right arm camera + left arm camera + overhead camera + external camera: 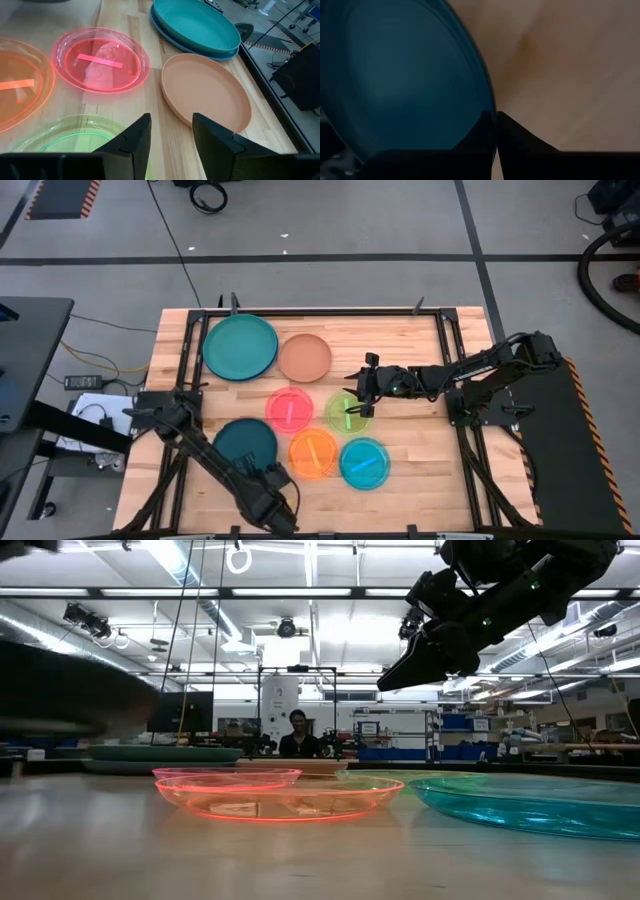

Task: Stack plastic plates
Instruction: Stack the small dark blue plate on the big green plate

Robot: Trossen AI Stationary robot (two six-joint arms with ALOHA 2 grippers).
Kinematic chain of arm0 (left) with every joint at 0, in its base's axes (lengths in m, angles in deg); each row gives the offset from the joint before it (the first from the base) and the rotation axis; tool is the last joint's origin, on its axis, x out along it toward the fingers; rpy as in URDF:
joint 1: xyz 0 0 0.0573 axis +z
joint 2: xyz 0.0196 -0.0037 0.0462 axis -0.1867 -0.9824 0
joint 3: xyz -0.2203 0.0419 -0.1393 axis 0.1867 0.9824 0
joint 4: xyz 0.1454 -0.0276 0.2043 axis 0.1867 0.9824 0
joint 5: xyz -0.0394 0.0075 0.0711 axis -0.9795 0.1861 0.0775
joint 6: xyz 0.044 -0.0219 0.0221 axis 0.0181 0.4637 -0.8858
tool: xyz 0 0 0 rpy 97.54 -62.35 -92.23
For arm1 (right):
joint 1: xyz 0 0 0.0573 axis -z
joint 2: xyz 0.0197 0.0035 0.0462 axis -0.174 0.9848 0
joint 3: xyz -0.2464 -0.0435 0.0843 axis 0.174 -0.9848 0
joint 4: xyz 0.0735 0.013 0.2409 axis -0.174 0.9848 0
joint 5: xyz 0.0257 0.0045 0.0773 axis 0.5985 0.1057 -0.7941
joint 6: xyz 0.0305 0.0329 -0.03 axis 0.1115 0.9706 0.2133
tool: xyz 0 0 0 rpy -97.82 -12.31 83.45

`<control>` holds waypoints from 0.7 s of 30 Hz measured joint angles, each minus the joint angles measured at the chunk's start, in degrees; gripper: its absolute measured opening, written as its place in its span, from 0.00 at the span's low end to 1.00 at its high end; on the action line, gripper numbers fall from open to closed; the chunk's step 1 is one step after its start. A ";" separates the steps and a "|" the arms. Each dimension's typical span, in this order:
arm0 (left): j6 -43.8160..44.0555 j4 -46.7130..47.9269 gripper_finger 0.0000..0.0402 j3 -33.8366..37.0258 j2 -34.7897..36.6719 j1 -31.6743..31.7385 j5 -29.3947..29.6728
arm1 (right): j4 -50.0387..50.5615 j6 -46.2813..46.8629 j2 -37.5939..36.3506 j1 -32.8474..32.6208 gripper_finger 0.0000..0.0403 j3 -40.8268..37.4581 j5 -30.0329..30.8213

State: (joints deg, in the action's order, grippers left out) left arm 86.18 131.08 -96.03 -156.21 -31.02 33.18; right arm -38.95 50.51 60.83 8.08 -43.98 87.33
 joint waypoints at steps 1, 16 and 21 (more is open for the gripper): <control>-0.69 1.94 0.03 -0.74 -0.02 0.38 0.93 | 0.00 -0.01 0.00 0.00 0.38 0.00 0.00; -26.56 4.16 0.03 5.84 6.37 9.30 14.93 | 2.12 -0.02 -0.39 0.02 0.37 -0.02 0.28; -31.01 2.00 0.03 16.61 14.23 13.62 18.93 | 3.07 0.93 -0.70 0.01 0.37 -0.03 0.33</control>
State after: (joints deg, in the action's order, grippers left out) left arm 55.17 133.09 -79.41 -141.99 -17.40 52.10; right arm -35.88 51.44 60.12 8.10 -44.01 87.66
